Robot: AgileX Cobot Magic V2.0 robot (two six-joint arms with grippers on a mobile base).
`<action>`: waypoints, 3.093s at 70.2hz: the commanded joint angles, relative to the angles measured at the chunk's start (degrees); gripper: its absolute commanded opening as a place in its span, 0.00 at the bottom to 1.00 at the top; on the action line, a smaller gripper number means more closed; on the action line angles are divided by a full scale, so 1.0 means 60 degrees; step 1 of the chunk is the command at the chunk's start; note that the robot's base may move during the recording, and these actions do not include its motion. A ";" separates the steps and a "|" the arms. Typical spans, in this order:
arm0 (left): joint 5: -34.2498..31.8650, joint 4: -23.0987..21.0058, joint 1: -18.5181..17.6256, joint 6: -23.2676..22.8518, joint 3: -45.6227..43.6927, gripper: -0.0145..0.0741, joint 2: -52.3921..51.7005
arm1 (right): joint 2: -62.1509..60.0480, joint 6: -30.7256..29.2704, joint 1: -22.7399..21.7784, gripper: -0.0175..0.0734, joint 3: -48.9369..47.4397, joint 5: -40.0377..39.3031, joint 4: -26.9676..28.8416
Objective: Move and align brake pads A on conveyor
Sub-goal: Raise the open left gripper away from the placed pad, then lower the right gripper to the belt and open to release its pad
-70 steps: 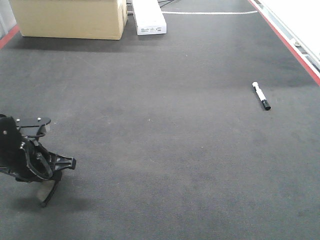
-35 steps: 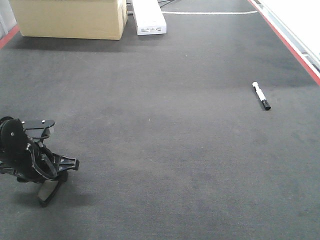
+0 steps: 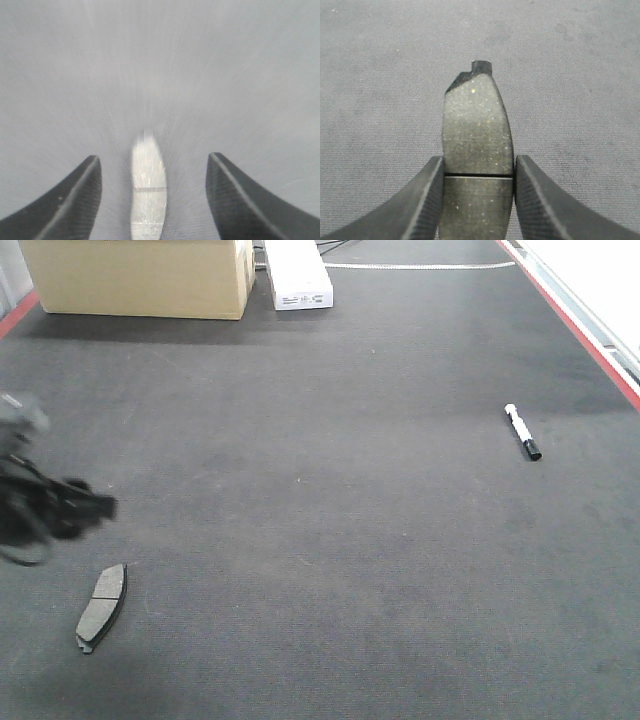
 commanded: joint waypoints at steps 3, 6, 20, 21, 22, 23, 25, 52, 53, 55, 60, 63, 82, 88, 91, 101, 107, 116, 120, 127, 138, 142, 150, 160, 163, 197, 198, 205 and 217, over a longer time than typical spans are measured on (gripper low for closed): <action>-0.0415 0.0451 -0.0041 -0.0045 0.0138 0.62 -0.1841 | 0.0044 -0.0078 -0.0020 0.20 -0.0279 -0.0787 -0.0087; -0.0445 0.0520 -0.0041 -0.0055 0.0330 0.61 -0.2392 | 0.0044 -0.0078 -0.0020 0.20 -0.0279 -0.0787 -0.0087; -0.0549 0.0966 -0.0041 -0.0055 0.1188 0.61 -0.4817 | 0.0044 -0.0078 -0.0020 0.20 -0.0279 -0.0787 -0.0087; -0.0549 0.0981 -0.0041 -0.0055 0.1220 0.61 -0.4894 | 0.0044 -0.0078 -0.0020 0.20 -0.0279 -0.0787 -0.0087; -0.0549 0.1028 -0.0041 -0.0055 0.1304 0.61 -0.5046 | 0.0044 -0.0078 -0.0020 0.20 -0.0279 -0.0787 -0.0087; -0.0549 0.1030 -0.0041 -0.0055 0.1330 0.61 -0.5197 | 0.0044 -0.0078 -0.0020 0.20 -0.0279 -0.0787 -0.0087; -0.0532 0.1046 -0.0041 -0.0047 0.1446 0.61 -0.5490 | 0.0044 -0.0078 -0.0020 0.20 -0.0279 -0.0787 -0.0087; 0.0010 0.1029 -0.0041 -0.0020 0.3273 0.61 -0.9003 | 0.0044 -0.0078 -0.0020 0.20 -0.0279 -0.0787 -0.0087; 0.0057 0.1029 -0.0041 -0.0020 0.3331 0.61 -0.9090 | 0.0044 -0.0078 -0.0020 0.20 -0.0279 -0.0787 -0.0087; 0.0157 0.1029 -0.0041 -0.0020 0.3453 0.61 -0.9255 | 0.0044 -0.0078 -0.0020 0.20 -0.0279 -0.0787 -0.0087; 0.0324 0.1029 -0.0041 -0.0020 0.3771 0.61 -0.9566 | 0.0044 -0.0078 -0.0020 0.20 -0.0279 -0.0787 -0.0087; 0.0343 0.1029 -0.0041 -0.0020 0.3933 0.61 -0.9696 | 0.0044 -0.0078 -0.0020 0.20 -0.0279 -0.0787 -0.0087; 0.0415 0.0942 -0.0041 -0.0031 0.4291 0.61 -0.9694 | 0.0044 -0.0078 -0.0020 0.20 -0.0279 -0.0787 -0.0087; 0.0415 0.0952 -0.0041 -0.0031 0.4291 0.61 -0.9694 | 0.0044 -0.0078 -0.0020 0.20 -0.0279 -0.0787 -0.0087; 0.0415 0.0952 -0.0041 -0.0031 0.4291 0.61 -0.9694 | 0.0044 -0.0078 -0.0020 0.20 -0.0279 -0.0787 -0.0087; 0.0406 0.0953 -0.0041 -0.0031 0.4291 0.61 -0.9694 | 0.0044 -0.0078 -0.0020 0.20 -0.0279 -0.0787 -0.0087; 0.0406 0.0953 -0.0041 -0.0031 0.4291 0.61 -0.9694 | 0.0044 -0.0078 -0.0020 0.20 -0.0279 -0.0787 -0.0087; 0.0406 0.0953 -0.0041 -0.0031 0.4291 0.61 -0.9694 | 0.0044 -0.0078 -0.0020 0.20 -0.0279 -0.0787 -0.0087; 0.0406 0.0953 -0.0041 -0.0031 0.4291 0.61 -0.9694 | 0.0044 -0.0078 -0.0020 0.20 -0.0279 -0.0787 -0.0087; 0.0406 0.0953 -0.0041 -0.0031 0.4291 0.61 -0.9694 | 0.0044 -0.0078 -0.0020 0.20 -0.0279 -0.0787 -0.0087; 0.0406 0.0953 -0.0041 -0.0031 0.4291 0.61 -0.9694 | 0.0044 -0.0078 -0.0020 0.20 -0.0279 -0.0787 -0.0087; 0.0406 0.0953 -0.0041 -0.0031 0.4291 0.61 -0.9694 | 0.0044 -0.0078 -0.0020 0.20 -0.0279 -0.0787 -0.0087; 0.0406 0.0953 -0.0041 -0.0031 0.4291 0.61 -0.9694 | 0.0044 -0.0078 -0.0020 0.20 -0.0279 -0.0819 -0.0085; 0.0398 0.0953 -0.0041 -0.0031 0.4291 0.61 -0.9694 | 0.0044 -0.0078 -0.0020 0.20 -0.0279 -0.1004 -0.0161; 0.0398 0.0953 -0.0041 -0.0031 0.4291 0.61 -0.9694 | 0.0044 -0.0078 -0.0020 0.20 -0.0279 -0.0940 -0.0148; 0.0398 0.0953 -0.0041 -0.0031 0.4291 0.61 -0.9694 | 0.3706 -0.0107 -0.0020 0.21 -0.1350 -0.1348 0.0146; 0.0398 0.0953 -0.0041 -0.0031 0.4291 0.61 -0.9694 | 0.3886 -0.0107 -0.0020 0.21 -0.1447 -0.1333 0.0147; 0.0398 0.0953 -0.0041 -0.0031 0.4291 0.61 -0.9694 | 0.5087 -0.0107 -0.0020 0.21 -0.2122 -0.1305 0.0158; 0.0389 0.0953 -0.0041 -0.0031 0.4291 0.61 -0.9694 | 0.6619 -0.0412 -0.0020 0.22 -0.2897 -0.1322 0.0158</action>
